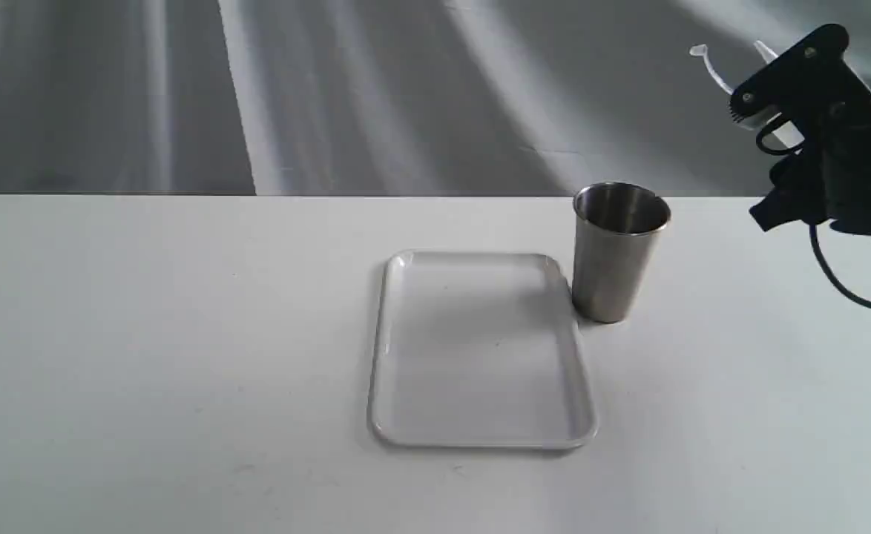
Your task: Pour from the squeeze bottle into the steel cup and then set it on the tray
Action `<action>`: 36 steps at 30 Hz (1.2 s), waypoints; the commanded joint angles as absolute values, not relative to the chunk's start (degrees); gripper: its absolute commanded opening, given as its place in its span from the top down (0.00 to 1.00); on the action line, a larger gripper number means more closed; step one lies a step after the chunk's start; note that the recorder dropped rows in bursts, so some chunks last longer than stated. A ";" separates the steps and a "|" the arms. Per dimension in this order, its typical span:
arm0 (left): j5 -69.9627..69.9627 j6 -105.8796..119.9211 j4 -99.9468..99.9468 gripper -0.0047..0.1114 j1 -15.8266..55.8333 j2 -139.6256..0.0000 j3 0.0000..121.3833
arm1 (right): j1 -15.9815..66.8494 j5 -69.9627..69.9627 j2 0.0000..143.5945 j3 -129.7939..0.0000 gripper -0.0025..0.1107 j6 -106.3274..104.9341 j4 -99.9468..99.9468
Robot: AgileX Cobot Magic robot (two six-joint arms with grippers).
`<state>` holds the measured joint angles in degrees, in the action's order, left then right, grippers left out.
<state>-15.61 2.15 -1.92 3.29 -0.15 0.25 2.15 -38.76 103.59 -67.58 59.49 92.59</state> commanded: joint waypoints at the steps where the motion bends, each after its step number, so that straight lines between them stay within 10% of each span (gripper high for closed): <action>1: -15.22 1.88 -1.88 0.96 3.62 0.00 0.00 | 2.26 -39.94 104.45 -68.13 0.98 60.04 98.05; 36: -15.22 2.02 -1.88 0.96 3.62 0.00 0.00 | 6.15 -47.11 116.91 -83.79 0.98 42.25 99.95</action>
